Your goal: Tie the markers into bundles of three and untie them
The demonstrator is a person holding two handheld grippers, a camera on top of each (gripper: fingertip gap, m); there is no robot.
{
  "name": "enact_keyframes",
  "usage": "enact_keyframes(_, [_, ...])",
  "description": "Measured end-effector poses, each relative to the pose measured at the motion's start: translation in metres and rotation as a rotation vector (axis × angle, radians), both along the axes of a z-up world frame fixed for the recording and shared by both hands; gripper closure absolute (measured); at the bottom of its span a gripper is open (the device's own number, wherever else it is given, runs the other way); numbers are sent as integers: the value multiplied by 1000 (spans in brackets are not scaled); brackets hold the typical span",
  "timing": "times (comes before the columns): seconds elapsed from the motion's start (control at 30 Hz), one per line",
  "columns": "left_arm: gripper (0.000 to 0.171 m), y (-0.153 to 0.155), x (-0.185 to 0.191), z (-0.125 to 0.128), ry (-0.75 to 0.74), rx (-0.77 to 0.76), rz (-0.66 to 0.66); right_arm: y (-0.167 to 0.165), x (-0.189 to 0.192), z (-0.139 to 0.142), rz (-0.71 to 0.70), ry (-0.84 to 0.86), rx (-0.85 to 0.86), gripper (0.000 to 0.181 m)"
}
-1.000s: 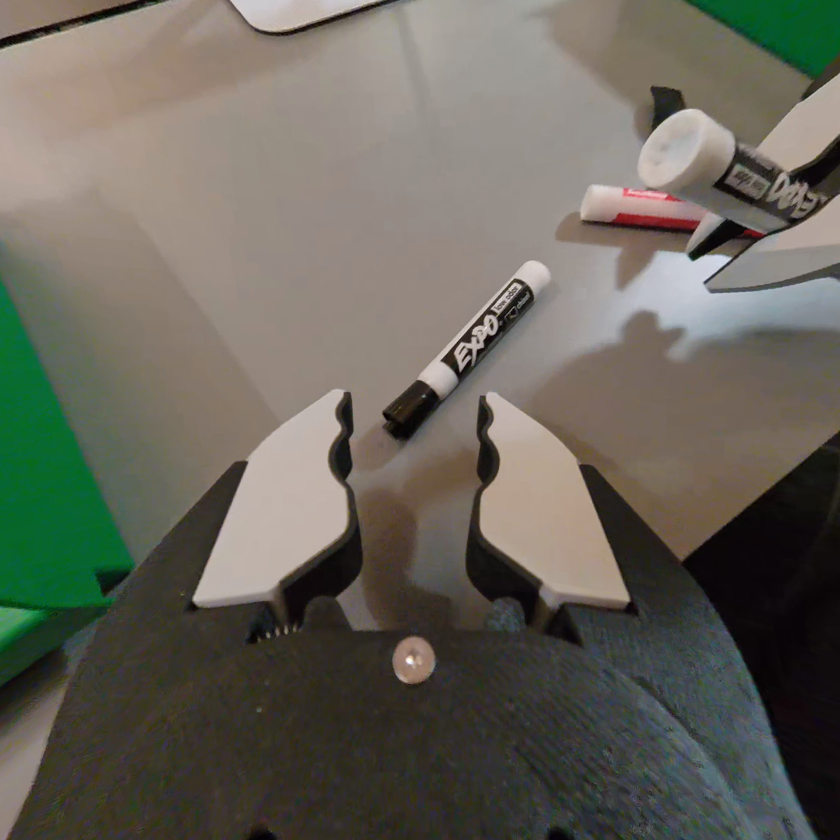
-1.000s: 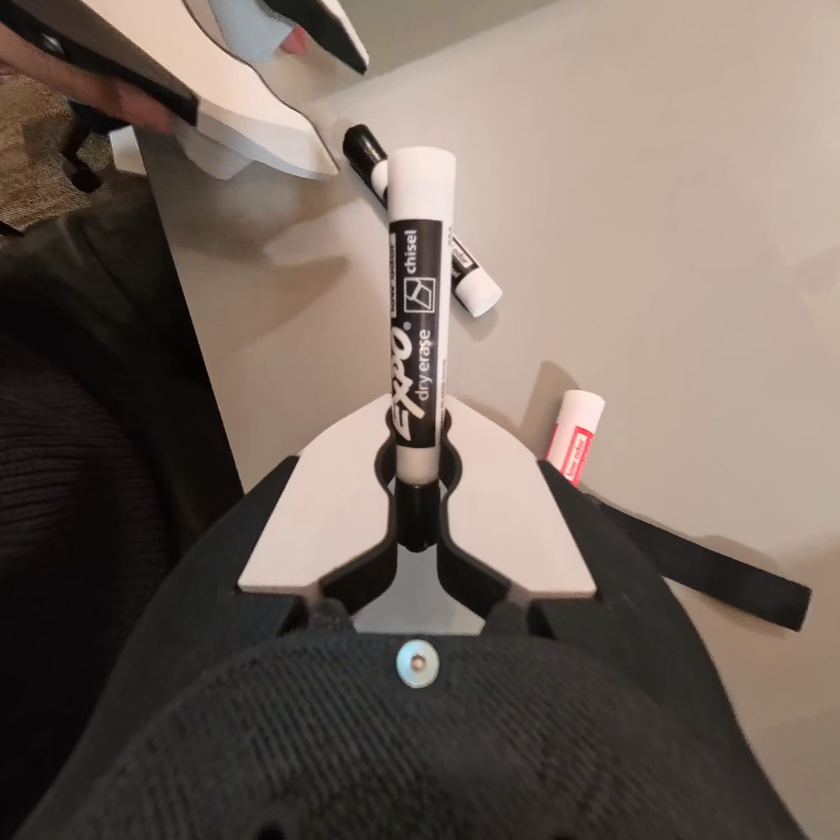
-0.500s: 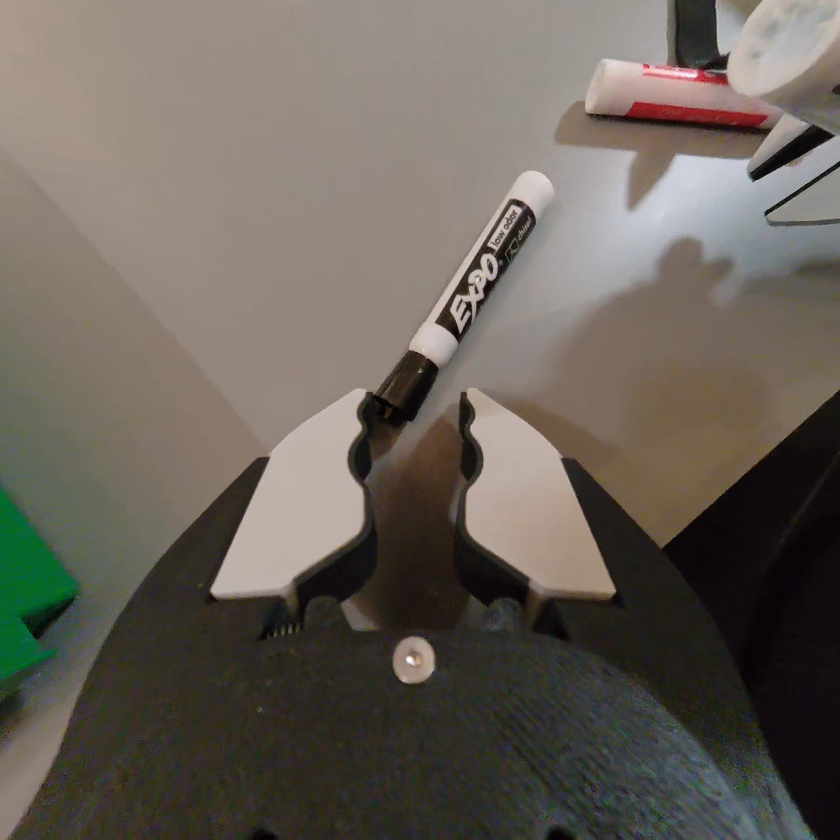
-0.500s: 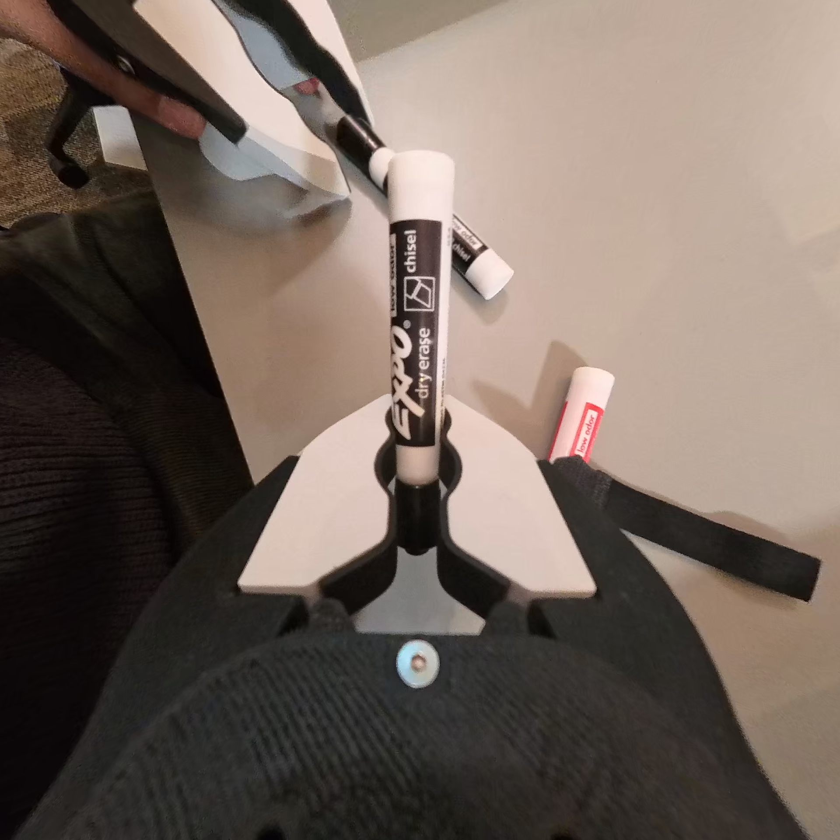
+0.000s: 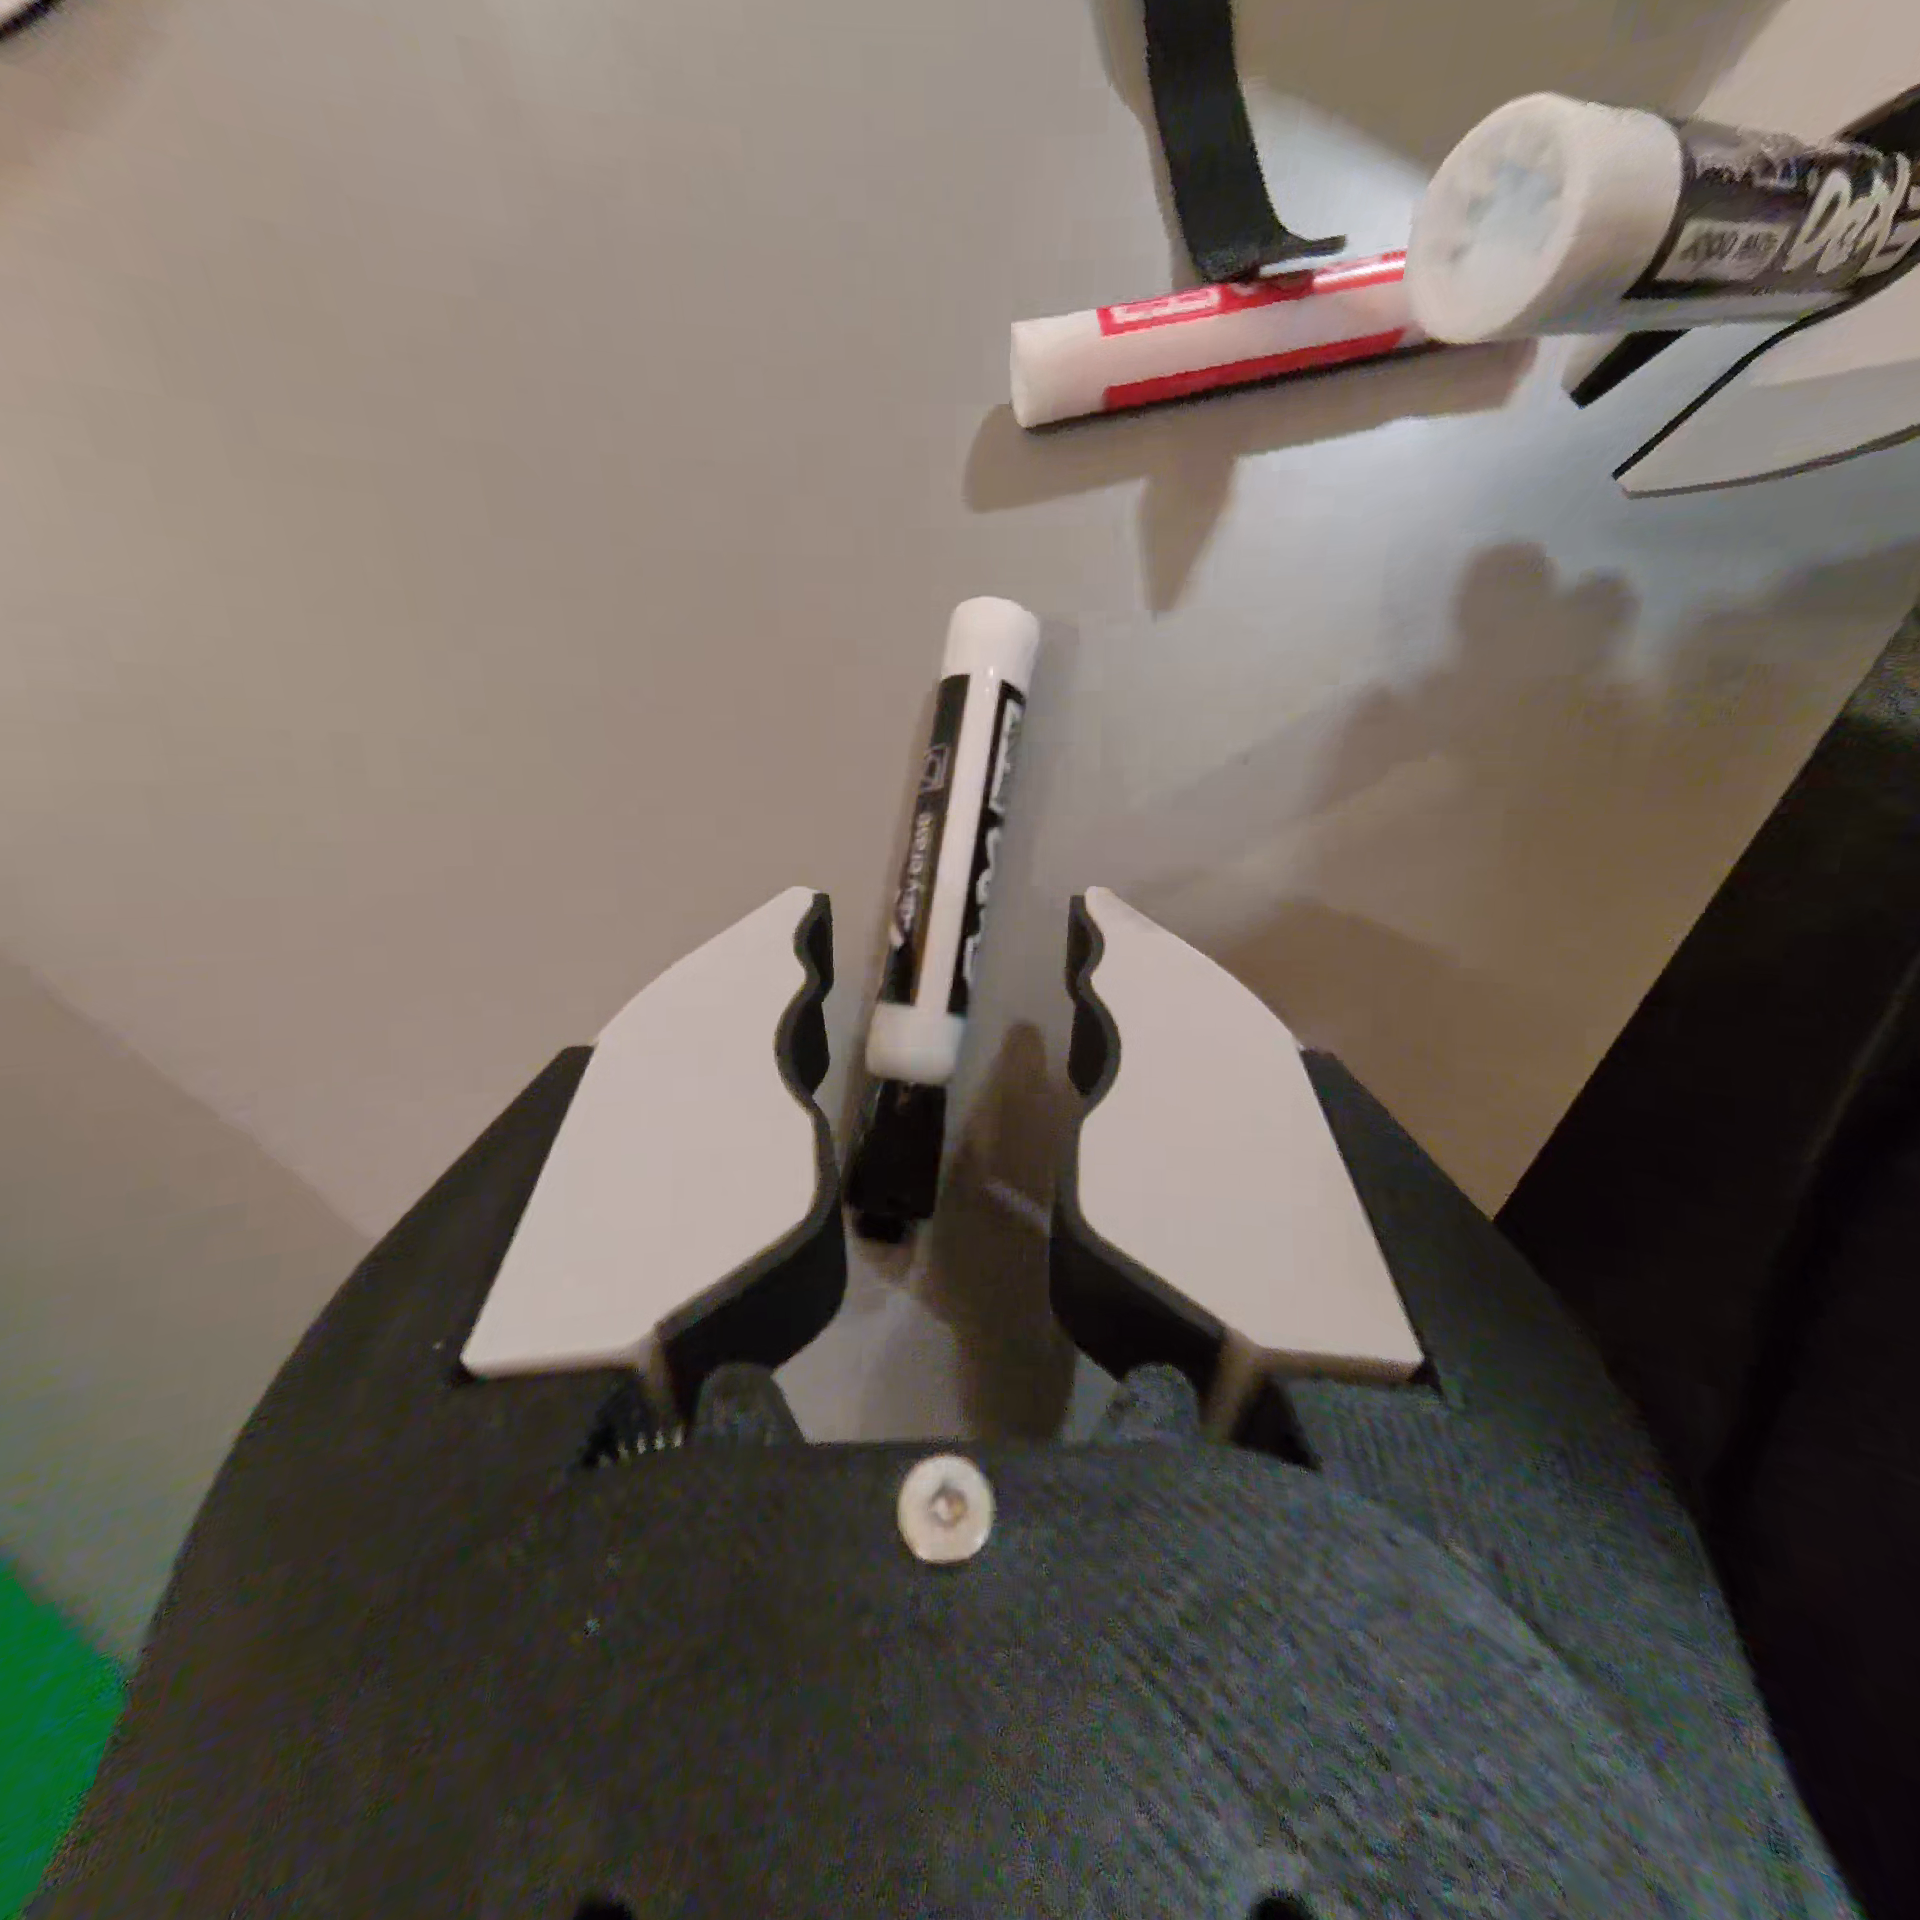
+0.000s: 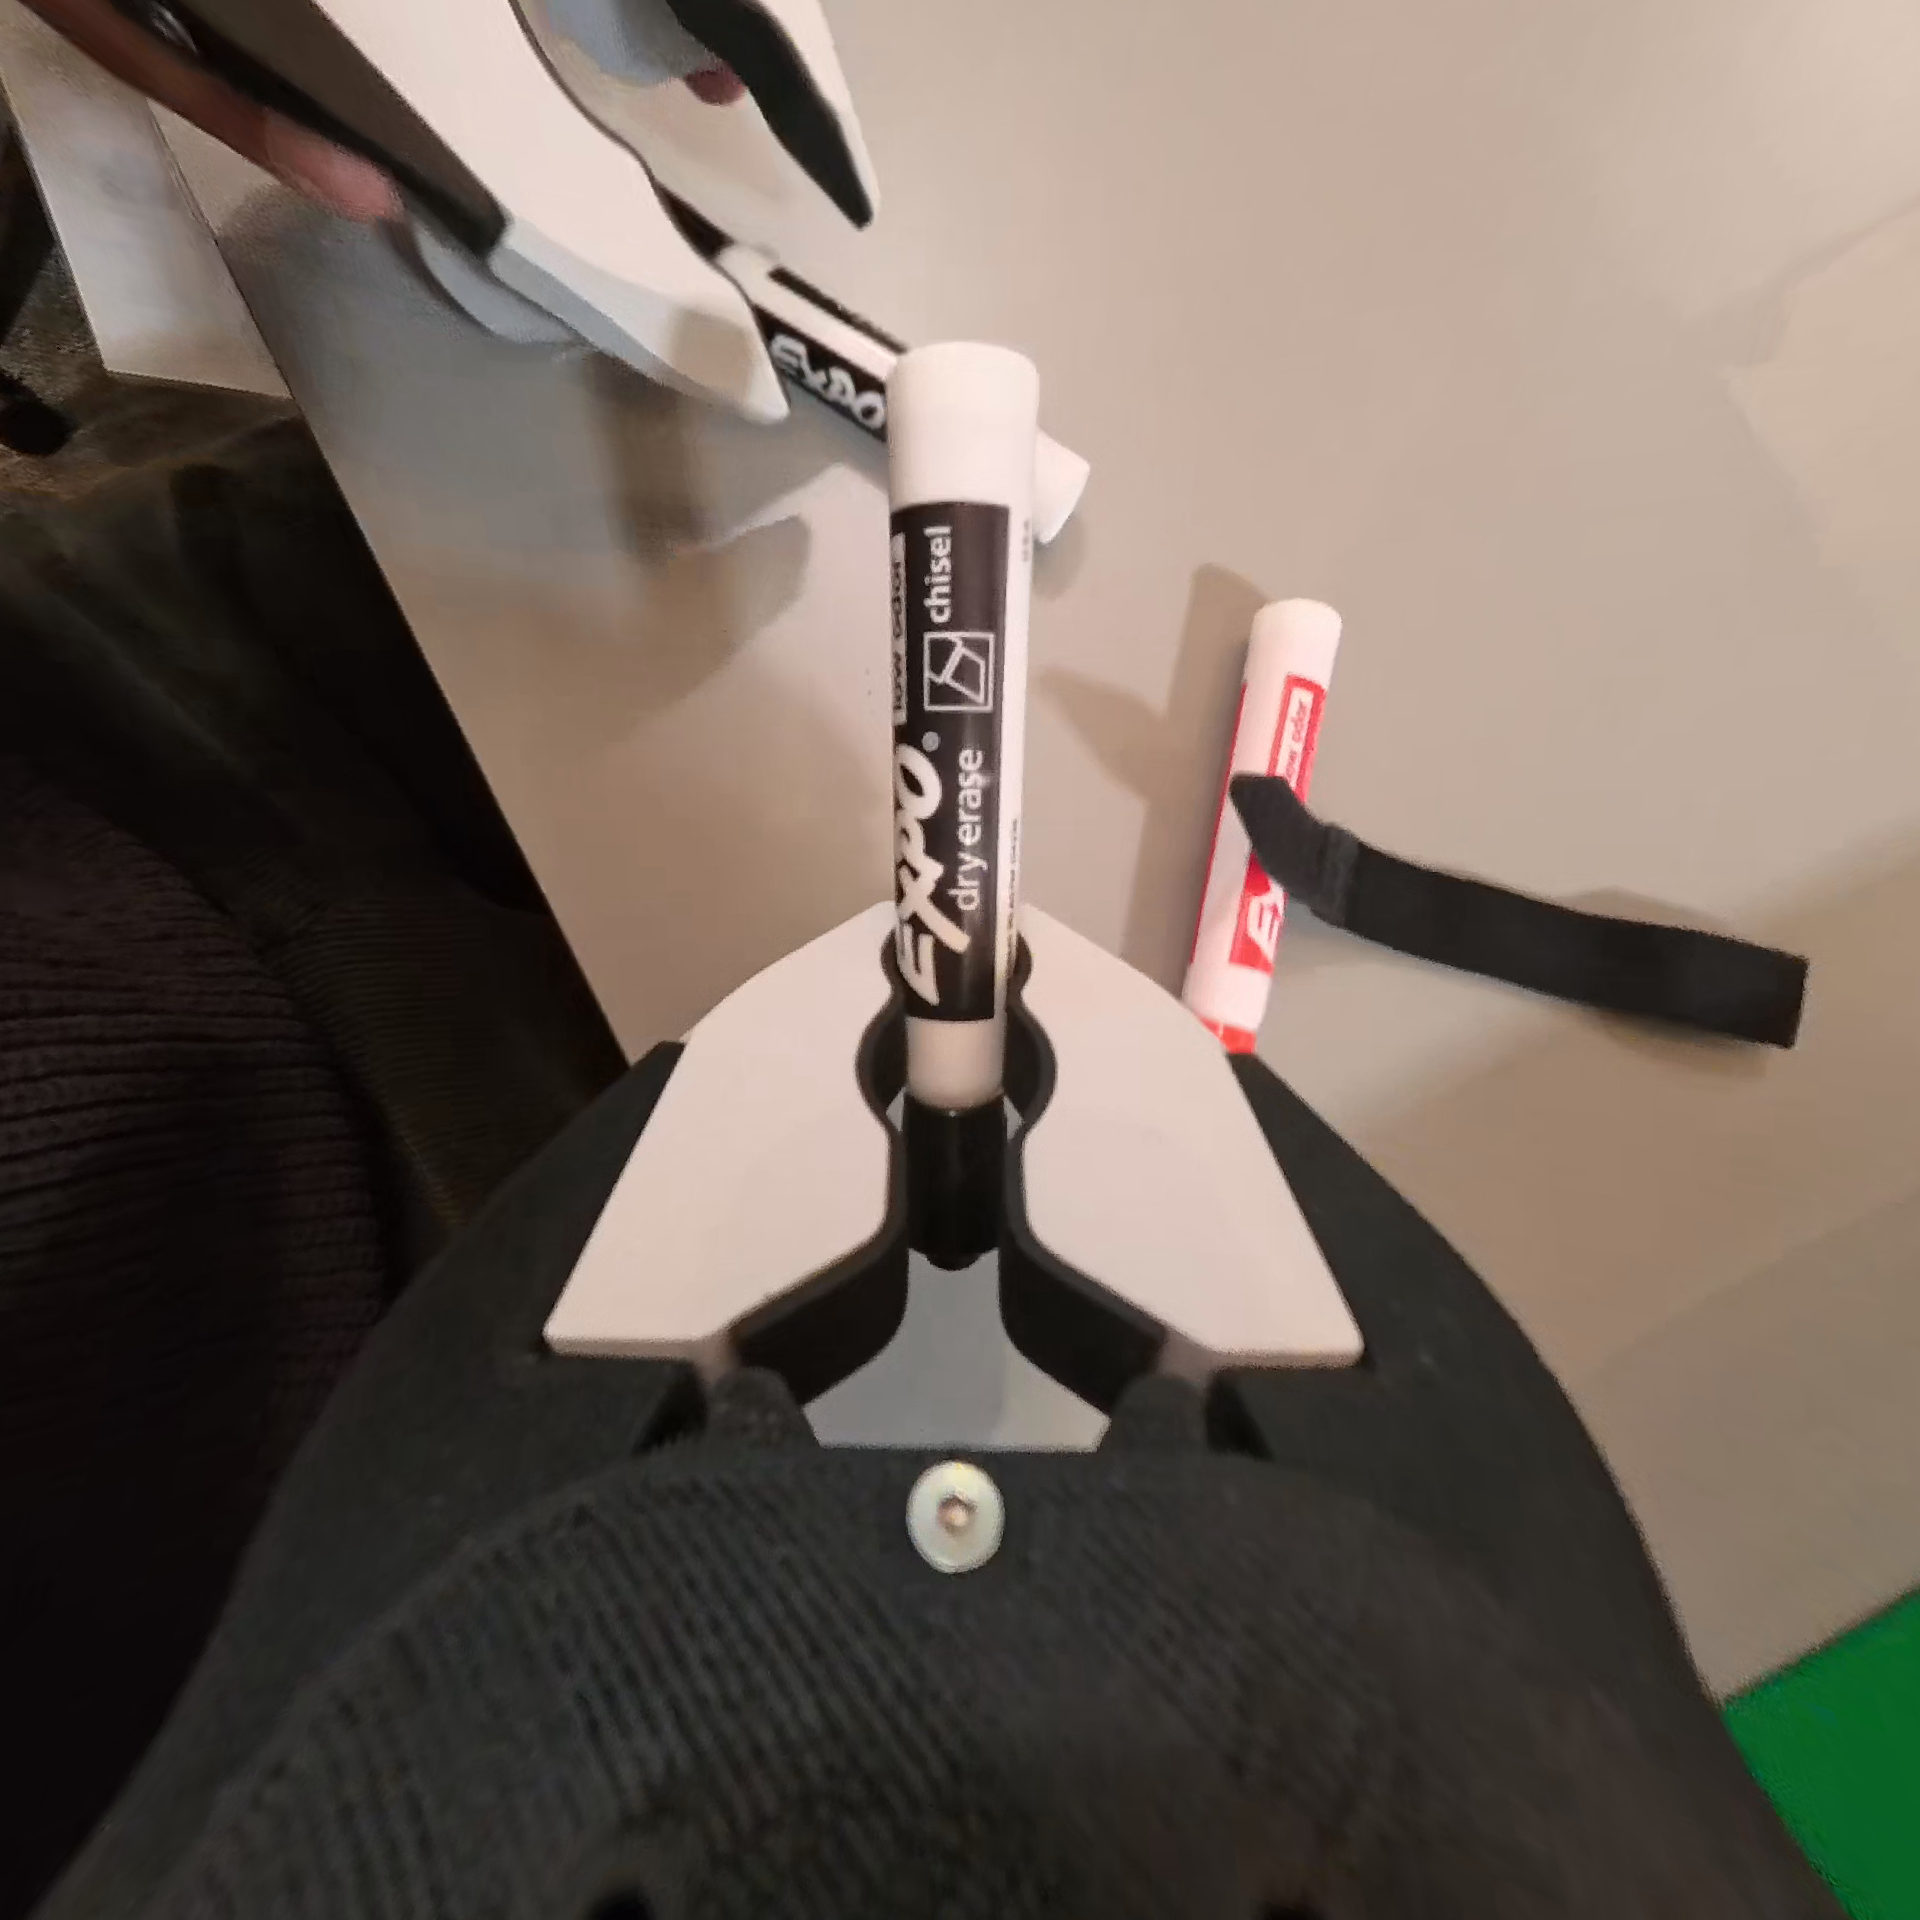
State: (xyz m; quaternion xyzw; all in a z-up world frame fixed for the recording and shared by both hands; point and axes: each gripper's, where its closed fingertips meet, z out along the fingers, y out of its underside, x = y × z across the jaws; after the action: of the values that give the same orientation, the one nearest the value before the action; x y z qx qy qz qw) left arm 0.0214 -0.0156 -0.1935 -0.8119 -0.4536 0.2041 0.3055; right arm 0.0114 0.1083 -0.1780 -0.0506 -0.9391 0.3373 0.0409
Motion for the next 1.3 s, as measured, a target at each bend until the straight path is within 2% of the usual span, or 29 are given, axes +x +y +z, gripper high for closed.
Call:
enact_keyframes(0.13, [127, 13, -13, -15, -32, -123, -54, 16, 6, 1, -41, -4, -9, 166])
enact_keyframes(0.2, [124, 14, -26, -15, -32, -130, -16, 24, 10, 0, -59, -9, -13, 166])
enact_keyframes(0.3, [126, 21, -35, -17, -96, -59, 0, 37, 15, -2, -87, -13, -11, 167])
enact_keyframes(0.4, [149, 33, -36, -17, -158, 15, -44, 47, 17, -4, -114, -18, -14, 166])
enact_keyframes(0.5, [150, 41, -39, -13, -188, 57, -49, 55, 16, -3, -136, -21, -20, 166])
enact_keyframes(0.57, [150, 45, -45, -2, -148, 121, -30, 57, 15, -2, -144, -26, -27, 166])
enact_keyframes(0.67, [150, 49, -56, 31, -42, 342, 11, 57, 16, -2, -144, -32, -31, 166])
enact_keyframes(0.77, [150, 42, -63, 75, 45, 755, 79, 54, 17, -3, -131, -32, -31, 167])
enact_keyframes(0.83, [151, 22, -68, 85, 58, 959, 188, 49, 18, -2, -117, -26, -28, 166])
enact_keyframes(0.9, [152, 0, -69, 82, 75, 1041, 284, 43, 19, -1, -98, -21, -28, 166])
enact_keyframes(1.0, [152, -15, -63, 75, 62, 1003, 318, 32, 21, 1, -66, -17, -31, 166])
enact_keyframes(1.13, [151, -23, -50, 58, 57, 820, 340, 16, 22, 1, -15, -10, -22, 166])
enact_keyframes(1.3, [150, -28, -27, 48, 8, 785, 315, -4, 24, 1, 52, -2, -13, 166])
